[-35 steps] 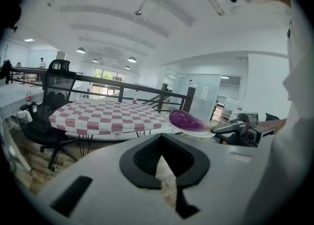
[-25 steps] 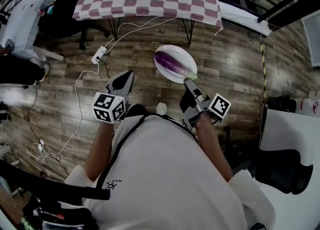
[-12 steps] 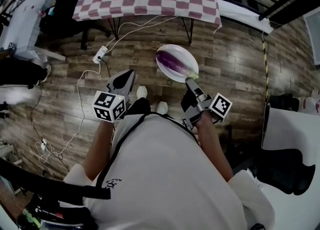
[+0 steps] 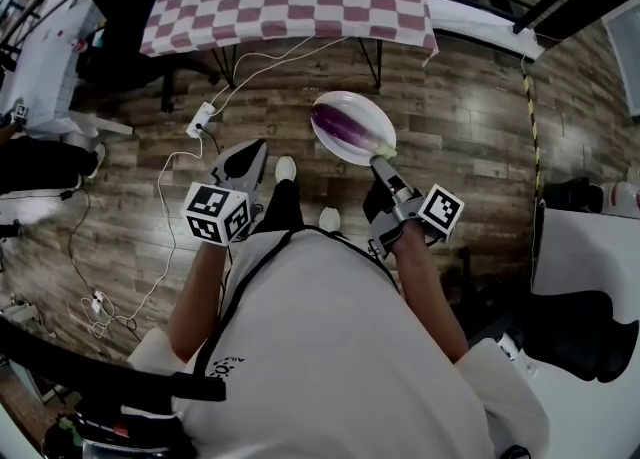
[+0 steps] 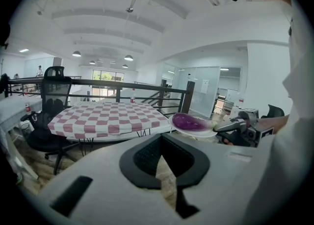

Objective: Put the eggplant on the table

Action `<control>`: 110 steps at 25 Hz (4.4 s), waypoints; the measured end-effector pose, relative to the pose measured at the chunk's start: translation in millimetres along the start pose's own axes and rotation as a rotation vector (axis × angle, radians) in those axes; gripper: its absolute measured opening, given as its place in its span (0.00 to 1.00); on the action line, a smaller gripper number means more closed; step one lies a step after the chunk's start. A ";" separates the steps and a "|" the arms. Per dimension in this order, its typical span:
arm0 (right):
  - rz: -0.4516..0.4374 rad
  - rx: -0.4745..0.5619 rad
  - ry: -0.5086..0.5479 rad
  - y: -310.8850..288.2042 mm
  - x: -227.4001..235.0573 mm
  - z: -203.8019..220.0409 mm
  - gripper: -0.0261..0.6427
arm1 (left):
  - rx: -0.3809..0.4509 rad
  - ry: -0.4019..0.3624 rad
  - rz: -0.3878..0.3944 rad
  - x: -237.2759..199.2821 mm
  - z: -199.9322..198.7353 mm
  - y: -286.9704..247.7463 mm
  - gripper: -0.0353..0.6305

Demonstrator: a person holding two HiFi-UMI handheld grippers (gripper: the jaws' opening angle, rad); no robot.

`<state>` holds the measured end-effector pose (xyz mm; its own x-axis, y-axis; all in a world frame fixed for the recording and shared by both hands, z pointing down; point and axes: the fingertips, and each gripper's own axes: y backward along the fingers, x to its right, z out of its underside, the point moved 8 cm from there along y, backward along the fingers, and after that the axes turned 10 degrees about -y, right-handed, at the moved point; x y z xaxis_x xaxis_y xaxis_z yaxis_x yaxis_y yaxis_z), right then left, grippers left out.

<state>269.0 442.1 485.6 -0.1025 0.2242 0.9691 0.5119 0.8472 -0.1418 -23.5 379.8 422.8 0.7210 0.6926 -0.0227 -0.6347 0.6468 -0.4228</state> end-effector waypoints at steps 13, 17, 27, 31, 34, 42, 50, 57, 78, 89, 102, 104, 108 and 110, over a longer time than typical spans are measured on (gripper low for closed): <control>0.020 -0.001 0.018 -85.6 -16.6 -5.1 0.08 | 0.008 0.033 0.041 -82.7 -2.3 -44.2 0.06; -0.004 -0.009 0.027 -129.8 -31.1 -4.2 0.08 | 0.016 0.023 0.048 -131.0 -14.7 -61.4 0.06; -0.039 -0.001 0.052 -233.0 -64.9 -1.2 0.08 | 0.042 -0.003 0.090 -230.1 -44.9 -97.3 0.06; -0.027 0.004 0.057 -263.8 -72.0 0.6 0.08 | 0.052 0.007 0.099 -261.9 -49.4 -106.6 0.06; -0.019 0.007 0.058 -284.6 -73.9 2.7 0.08 | 0.058 0.014 0.102 -284.4 -48.5 -111.0 0.06; -0.011 0.023 0.057 -329.9 -76.9 15.2 0.08 | 0.068 0.032 0.100 -344.3 -44.2 -112.4 0.06; -0.013 0.017 0.081 -357.2 -90.7 26.8 0.08 | 0.074 0.044 0.105 -378.5 -41.4 -111.6 0.06; -0.008 -0.001 0.074 -371.0 -90.7 27.3 0.08 | 0.070 0.069 0.096 -382.0 -33.4 -111.5 0.06; 0.009 -0.129 0.088 -472.6 -113.8 -79.5 0.08 | 0.050 0.102 -0.016 -428.4 -76.1 -199.9 0.06; 0.049 -0.244 0.111 -529.2 -126.8 -164.1 0.08 | 0.046 0.119 -0.107 -438.6 -117.3 -264.8 0.06; 0.071 -0.408 0.129 -574.3 -133.1 -237.2 0.08 | 0.037 0.156 -0.252 -426.2 -139.8 -315.9 0.06; 0.076 -0.422 0.132 -578.1 -132.2 -243.0 0.08 | 0.037 0.161 -0.266 -425.0 -141.5 -319.2 0.06; 0.086 -0.442 0.136 -587.0 -129.7 -251.1 0.08 | 0.019 0.165 -0.286 -426.1 -143.1 -321.2 0.06; 0.091 -0.447 0.132 -592.5 -128.3 -253.5 0.08 | 0.008 0.168 -0.295 -428.7 -142.8 -321.2 0.06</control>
<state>195.1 -210.7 496.4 0.0544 0.2000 0.9783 0.8337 0.5301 -0.1548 -89.0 -170.5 438.9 0.9091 0.4136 -0.0501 -0.3940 0.8144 -0.4261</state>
